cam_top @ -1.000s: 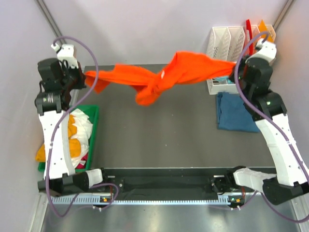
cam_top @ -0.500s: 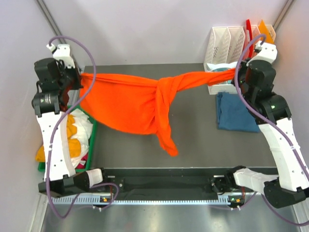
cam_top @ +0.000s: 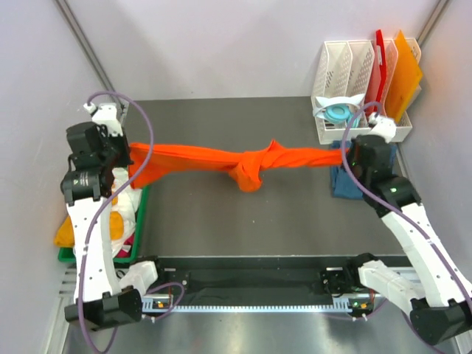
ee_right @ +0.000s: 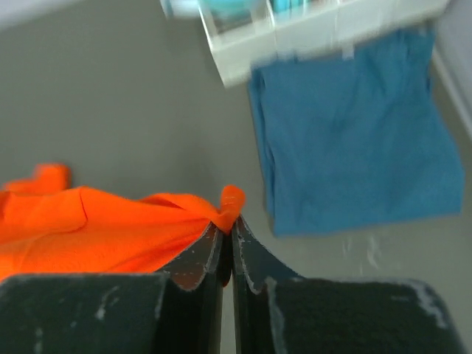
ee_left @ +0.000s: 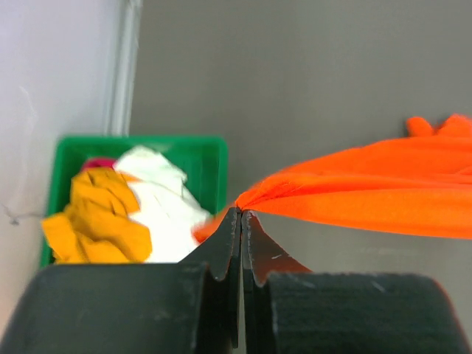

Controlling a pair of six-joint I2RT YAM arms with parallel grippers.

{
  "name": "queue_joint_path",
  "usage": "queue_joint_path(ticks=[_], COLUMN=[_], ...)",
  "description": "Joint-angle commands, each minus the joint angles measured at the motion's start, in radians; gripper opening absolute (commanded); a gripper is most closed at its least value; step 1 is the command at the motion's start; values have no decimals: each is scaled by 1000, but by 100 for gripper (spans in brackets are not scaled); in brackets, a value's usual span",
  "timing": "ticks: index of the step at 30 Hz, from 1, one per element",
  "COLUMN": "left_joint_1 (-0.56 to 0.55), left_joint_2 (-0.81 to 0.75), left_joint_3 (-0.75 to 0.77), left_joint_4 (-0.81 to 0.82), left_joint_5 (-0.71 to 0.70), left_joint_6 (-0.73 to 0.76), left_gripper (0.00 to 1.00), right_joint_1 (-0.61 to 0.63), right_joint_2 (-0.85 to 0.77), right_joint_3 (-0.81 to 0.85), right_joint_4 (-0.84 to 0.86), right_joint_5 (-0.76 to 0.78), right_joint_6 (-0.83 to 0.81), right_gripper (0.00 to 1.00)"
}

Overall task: Fold and stack the t-shirts
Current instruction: Grap the side of the flattened tshirt closest away from the robot with both arms

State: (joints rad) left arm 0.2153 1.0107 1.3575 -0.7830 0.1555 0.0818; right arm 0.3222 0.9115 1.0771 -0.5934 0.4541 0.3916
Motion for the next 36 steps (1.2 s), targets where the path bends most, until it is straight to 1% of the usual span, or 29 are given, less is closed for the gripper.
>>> queue_joint_path(ticks=[1, 2, 3, 4, 6, 7, 11, 12, 15, 17, 20, 21, 22, 23, 25, 26, 29, 30, 32, 33, 36], left_joint_1=[19, 18, 18, 18, 19, 18, 16, 16, 7, -2, -11, -14, -14, -16, -17, -17, -22, -22, -22, -22, -22], left_joint_2=[19, 28, 34, 40, 55, 58, 86, 94, 123, 150, 186, 193, 204, 207, 216, 220, 235, 239, 250, 255, 258], left_joint_3=[-70, -77, -78, -83, -93, -100, -136, -146, -170, -175, -179, -178, -181, -185, -189, -190, -189, -189, -190, -190, -193], left_joint_4=[-2, -8, -15, -21, -19, -10, -9, -9, -16, -33, -47, -59, -61, -61, -50, -45, -29, -24, -18, -16, -18], left_joint_5=[-74, -70, -63, -48, -33, -19, 36, 50, 81, 76, 75, 76, 79, 82, 90, 95, 101, 101, 105, 107, 110], left_joint_6=[85, 102, 104, 107, 111, 111, 128, 137, 179, 202, 226, 231, 233, 231, 219, 216, 197, 191, 177, 173, 165], left_gripper=[0, 0, 0, 0, 0, 0, 0, 0, 0, 0, 0, 0, 0, 0, 0, 0, 0, 0, 0, 0, 0], right_joint_1=[-15, -17, -17, -17, -15, -17, -17, -12, 11, 12, 20, 40, 58, 117, 190, 255, 349, 366, 411, 422, 457], right_joint_2=[-20, -17, -11, -10, 4, 13, 105, 156, 231, 250, 276, 320, 352, 386, 479, 510, 627, 688, 748, 807, 897], right_joint_3=[-101, -114, -124, -123, -100, -88, -14, 16, 52, 57, 26, 27, 36, 64, 98, 116, 225, 251, 303, 363, 461], right_joint_4=[-83, -89, -92, -89, -68, -42, 7, 12, 26, 35, 93, 107, 106, 101, 112, 119, 152, 153, 156, 144, 141], right_joint_5=[-8, -9, -11, -14, -34, -67, -164, -182, -192, -192, -277, -331, -342, -342, -309, -302, -296, -296, -299, -299, -301], right_joint_6=[85, 93, 96, 99, 96, 95, 87, 87, 90, 96, 81, 76, 70, 56, 49, 44, 46, 44, 36, 33, 24], right_gripper=[17, 27, 44, 50, 61, 63, 64, 64, 64, 65, 64, 64, 64, 63, 63, 63, 63, 62, 61, 60, 59])
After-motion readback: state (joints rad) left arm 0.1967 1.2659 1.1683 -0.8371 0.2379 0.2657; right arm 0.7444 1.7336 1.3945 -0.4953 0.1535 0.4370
